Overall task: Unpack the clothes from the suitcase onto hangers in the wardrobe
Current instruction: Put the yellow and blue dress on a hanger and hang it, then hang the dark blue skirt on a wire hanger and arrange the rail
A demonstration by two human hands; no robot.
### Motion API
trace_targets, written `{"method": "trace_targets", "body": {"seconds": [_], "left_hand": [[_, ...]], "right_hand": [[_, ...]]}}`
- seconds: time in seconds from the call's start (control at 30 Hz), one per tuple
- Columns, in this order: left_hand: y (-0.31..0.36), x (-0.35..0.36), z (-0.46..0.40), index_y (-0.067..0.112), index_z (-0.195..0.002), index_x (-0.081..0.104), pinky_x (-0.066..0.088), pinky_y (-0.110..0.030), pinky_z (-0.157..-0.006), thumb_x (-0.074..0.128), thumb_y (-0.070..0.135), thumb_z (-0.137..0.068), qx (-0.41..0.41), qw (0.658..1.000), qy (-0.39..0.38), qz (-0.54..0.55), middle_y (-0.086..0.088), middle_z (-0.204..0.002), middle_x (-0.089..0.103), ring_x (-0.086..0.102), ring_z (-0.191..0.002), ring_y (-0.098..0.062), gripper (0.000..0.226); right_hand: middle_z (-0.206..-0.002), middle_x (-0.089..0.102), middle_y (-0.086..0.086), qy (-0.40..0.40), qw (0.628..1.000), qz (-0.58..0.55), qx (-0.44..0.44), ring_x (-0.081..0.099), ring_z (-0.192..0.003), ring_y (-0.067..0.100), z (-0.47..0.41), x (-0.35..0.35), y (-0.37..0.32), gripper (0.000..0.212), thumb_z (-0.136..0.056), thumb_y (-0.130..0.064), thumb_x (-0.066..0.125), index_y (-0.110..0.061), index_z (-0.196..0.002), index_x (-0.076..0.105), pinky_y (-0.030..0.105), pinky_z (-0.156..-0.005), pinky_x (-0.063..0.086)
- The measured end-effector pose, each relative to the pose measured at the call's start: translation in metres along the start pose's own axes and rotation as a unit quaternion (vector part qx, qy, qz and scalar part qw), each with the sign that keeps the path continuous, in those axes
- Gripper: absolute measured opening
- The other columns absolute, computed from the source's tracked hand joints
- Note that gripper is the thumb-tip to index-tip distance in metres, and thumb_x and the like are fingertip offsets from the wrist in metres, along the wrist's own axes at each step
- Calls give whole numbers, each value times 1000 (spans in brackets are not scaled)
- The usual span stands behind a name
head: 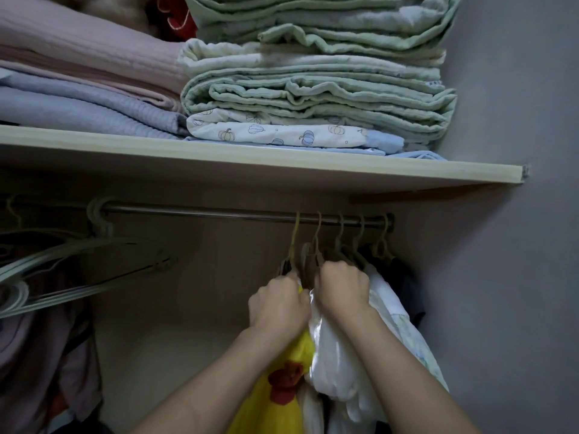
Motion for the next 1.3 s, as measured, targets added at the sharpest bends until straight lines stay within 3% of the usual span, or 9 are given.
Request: {"method": "trace_targets", "body": {"seconds": [0.1,0.2,0.3,0.5,0.7,0.77,0.87,1.0,1.3], "left_hand": [[-23,-21,11,24,-127,46,42,-35,-86,35,37,-97,-11,998,47,29,-5,-129,54,52,-115,-33,35],[-64,-46,34,26,-135,41,41,-33,-89,38,32,-97,-35,994,85,57,-1,-136,50,50,-120,-29,39],[-112,-65,59,23,-130,49,43,-35,-91,43,28,-95,-54,988,128,74,-1,-131,56,53,-118,-27,36],[-228,-86,167,22,-118,59,50,-43,-88,36,41,-80,-179,967,131,127,-3,-107,68,63,-103,-24,49],[-324,-104,309,19,-112,59,52,-49,-83,43,34,-87,-348,909,164,163,-4,-99,68,66,-93,-27,33],[-346,-110,361,11,-116,56,52,-40,-80,41,14,-96,-401,885,174,160,-10,-103,65,65,-91,-28,26],[-369,-117,439,7,-120,52,48,-28,-62,36,7,-98,-487,840,186,149,-11,-104,61,61,-75,-19,27],[-377,-129,516,3,-118,54,51,-36,-74,40,4,-95,-564,791,215,99,-10,-100,64,65,-81,-26,28],[-374,-91,619,10,-116,58,57,-38,-72,39,2,-93,-691,664,279,66,-5,-102,66,68,-85,-16,31]], "right_hand": [[-104,61,10,144,989,-7,-7,64,-87,32,15,-32,-5,21,-93,-20,43,-10,-99,61,30,-60,32],[-72,59,5,263,962,-50,-53,60,-55,25,43,-50,-30,20,-79,-22,48,-13,-70,63,25,-42,36],[-73,62,2,309,929,-150,-137,62,-62,23,79,-48,-66,25,-79,-22,43,-14,-78,67,28,-48,49],[-82,65,2,220,903,-274,-248,64,-69,23,148,0,-168,25,-80,-22,45,-16,-86,68,27,-46,47],[-88,67,5,98,867,-366,-324,65,-76,27,232,54,-249,28,-81,-20,43,-13,-87,69,28,-50,49],[-90,67,7,58,843,-395,-360,65,-77,28,272,73,-278,27,-82,-17,44,-11,-87,70,28,-53,50],[-93,66,8,-13,807,-425,-411,65,-79,30,335,97,-321,27,-84,-16,44,-10,-87,70,29,-55,51],[-92,66,9,-98,749,-465,-462,64,-79,29,401,120,-361,27,-81,-14,44,-7,-85,69,29,-55,51],[-95,62,9,-299,605,-492,-550,62,-75,27,501,193,-410,26,-85,-11,44,-2,-90,68,41,-53,54]]}}
Point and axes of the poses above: each hand's wrist, its own z-axis away from the middle knuckle, its own x-axis out of the palm, y = z × x, the point moved 9 cm from there along -z, towards the middle knuckle
